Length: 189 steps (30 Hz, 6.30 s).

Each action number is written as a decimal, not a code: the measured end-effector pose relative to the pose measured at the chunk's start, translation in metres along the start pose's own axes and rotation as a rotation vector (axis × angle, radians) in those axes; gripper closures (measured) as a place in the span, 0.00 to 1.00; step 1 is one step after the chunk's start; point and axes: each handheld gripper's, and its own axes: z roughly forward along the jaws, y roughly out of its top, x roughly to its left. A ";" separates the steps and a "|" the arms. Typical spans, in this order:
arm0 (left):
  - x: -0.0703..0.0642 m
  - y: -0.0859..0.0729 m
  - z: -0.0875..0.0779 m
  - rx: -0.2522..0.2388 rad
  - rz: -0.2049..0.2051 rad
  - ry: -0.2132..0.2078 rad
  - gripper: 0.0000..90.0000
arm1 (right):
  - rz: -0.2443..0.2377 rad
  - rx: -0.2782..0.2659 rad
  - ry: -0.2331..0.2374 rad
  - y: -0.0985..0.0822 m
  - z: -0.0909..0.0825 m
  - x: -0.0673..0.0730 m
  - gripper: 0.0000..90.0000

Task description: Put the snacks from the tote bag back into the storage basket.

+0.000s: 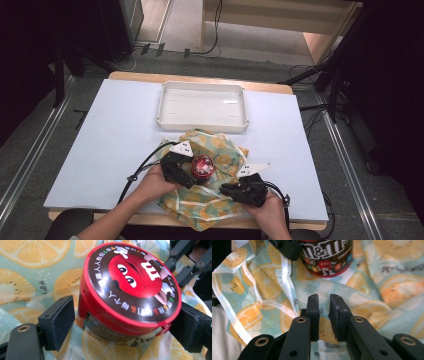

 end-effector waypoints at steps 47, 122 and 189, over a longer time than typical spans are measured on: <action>-0.009 0.014 -0.023 -0.062 0.002 0.038 0.29 | -0.013 0.005 0.009 0.000 0.005 -0.001 0.81; 0.026 0.049 -0.120 -0.064 -0.099 0.188 0.29 | -0.048 -0.089 0.022 0.012 0.001 -0.004 0.59; 0.148 0.109 -0.057 -0.037 -0.111 0.276 0.29 | -0.046 -0.088 0.009 0.010 0.000 -0.004 0.60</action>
